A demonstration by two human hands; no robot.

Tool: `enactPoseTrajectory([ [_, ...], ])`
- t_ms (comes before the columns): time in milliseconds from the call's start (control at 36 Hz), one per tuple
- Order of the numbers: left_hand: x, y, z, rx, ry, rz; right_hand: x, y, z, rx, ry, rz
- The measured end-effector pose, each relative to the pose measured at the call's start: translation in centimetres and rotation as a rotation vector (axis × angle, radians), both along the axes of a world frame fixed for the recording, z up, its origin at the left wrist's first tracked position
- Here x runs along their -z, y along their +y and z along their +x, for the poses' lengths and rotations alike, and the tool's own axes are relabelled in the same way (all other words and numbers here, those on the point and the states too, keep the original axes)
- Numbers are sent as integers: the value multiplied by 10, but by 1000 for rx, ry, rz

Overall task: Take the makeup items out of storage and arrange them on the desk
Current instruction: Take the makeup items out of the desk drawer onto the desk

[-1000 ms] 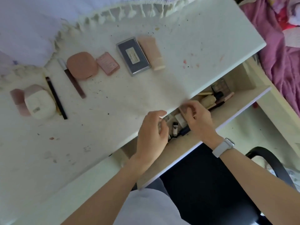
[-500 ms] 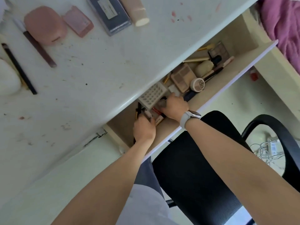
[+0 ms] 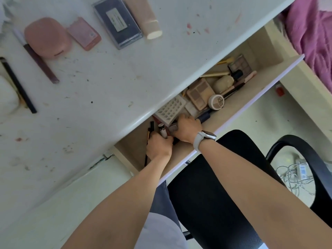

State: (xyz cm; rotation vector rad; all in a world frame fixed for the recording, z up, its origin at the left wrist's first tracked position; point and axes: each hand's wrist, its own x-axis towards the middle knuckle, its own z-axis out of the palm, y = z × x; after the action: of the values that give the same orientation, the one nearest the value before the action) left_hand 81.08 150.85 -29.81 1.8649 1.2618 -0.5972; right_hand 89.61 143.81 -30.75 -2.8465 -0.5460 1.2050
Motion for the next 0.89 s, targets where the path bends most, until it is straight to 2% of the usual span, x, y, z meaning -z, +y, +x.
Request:
enactPoseTrajectory([
  [222, -4, 14, -24, 51, -85, -118, -1, 5, -7, -13, 35, 13],
  [500, -10, 34, -46, 160, -131, 77, 6, 8, -14, -85, -10, -13],
  [639, -17, 38, -48, 198, -145, 109, 6, 7, -16, -91, -85, -13],
  [889, -29, 48, -56, 272, -183, 148, 7, 12, -18, -116, -60, -34],
])
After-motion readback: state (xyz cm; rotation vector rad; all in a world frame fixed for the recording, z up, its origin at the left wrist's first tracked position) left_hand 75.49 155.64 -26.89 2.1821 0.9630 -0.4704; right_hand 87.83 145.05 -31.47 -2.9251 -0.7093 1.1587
